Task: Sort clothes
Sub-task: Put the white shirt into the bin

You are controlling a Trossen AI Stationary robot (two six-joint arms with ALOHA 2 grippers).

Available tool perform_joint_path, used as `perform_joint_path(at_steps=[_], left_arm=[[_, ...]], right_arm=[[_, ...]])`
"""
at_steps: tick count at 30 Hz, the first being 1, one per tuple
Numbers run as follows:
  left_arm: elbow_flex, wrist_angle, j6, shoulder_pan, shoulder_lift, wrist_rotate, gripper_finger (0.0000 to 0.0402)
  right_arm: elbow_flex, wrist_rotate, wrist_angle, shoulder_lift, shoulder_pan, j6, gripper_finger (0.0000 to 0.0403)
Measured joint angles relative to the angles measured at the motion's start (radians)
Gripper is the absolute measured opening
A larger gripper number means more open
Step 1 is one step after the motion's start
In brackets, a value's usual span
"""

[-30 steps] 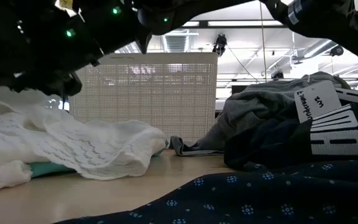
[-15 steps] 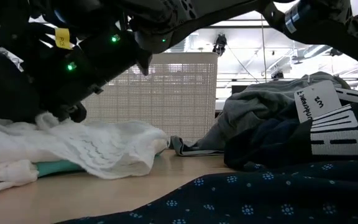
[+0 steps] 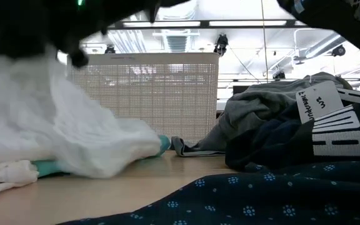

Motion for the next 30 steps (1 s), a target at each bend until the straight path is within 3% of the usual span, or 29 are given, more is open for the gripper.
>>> perform_joint_path(at_steps=[17,30], left_arm=[[0.000,0.002,0.000,0.000,0.019,0.000,0.0000],[0.000,-0.007,0.000,0.000,0.030,0.000,0.0000]], right_arm=[[0.000,0.010,-0.174,-0.256,0.031,-0.121,0.0001],[0.000,0.176,-0.225,-0.445,0.033,-0.240,0.0000]])
